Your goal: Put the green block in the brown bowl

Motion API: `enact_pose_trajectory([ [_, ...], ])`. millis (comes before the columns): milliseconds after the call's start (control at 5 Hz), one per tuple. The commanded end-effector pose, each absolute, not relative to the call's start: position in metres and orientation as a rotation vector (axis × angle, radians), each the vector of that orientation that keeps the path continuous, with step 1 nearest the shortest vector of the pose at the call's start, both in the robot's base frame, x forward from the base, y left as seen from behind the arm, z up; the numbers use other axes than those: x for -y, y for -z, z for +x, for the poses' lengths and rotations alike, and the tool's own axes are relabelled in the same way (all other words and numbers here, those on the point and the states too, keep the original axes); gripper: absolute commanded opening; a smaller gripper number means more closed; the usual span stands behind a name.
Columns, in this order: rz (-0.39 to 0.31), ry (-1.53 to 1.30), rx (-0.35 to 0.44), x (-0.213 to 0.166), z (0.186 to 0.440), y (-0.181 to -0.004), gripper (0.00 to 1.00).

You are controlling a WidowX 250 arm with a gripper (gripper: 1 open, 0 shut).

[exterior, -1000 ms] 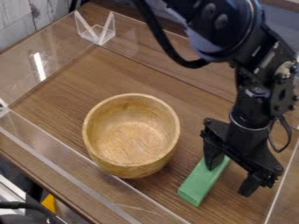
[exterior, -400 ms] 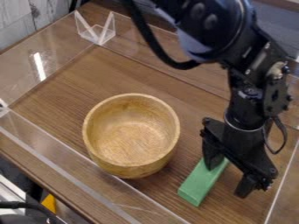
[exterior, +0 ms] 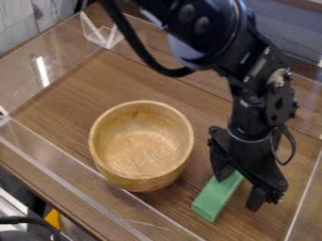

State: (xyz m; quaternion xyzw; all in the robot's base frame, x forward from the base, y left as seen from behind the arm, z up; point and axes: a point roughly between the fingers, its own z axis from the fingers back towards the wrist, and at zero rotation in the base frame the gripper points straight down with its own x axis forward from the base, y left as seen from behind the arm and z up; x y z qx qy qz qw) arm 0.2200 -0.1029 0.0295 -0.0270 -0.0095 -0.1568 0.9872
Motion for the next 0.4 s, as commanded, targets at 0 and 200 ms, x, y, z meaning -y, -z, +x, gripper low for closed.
enact_pose_trajectory([
  [0, -0.055, 0.243, 0.005, 0.0941, 0.2121, -0.0276, 1.0],
  [200, -0.064, 0.3, -0.009, 0.0962, 0.2057, -0.024, 1.0],
])
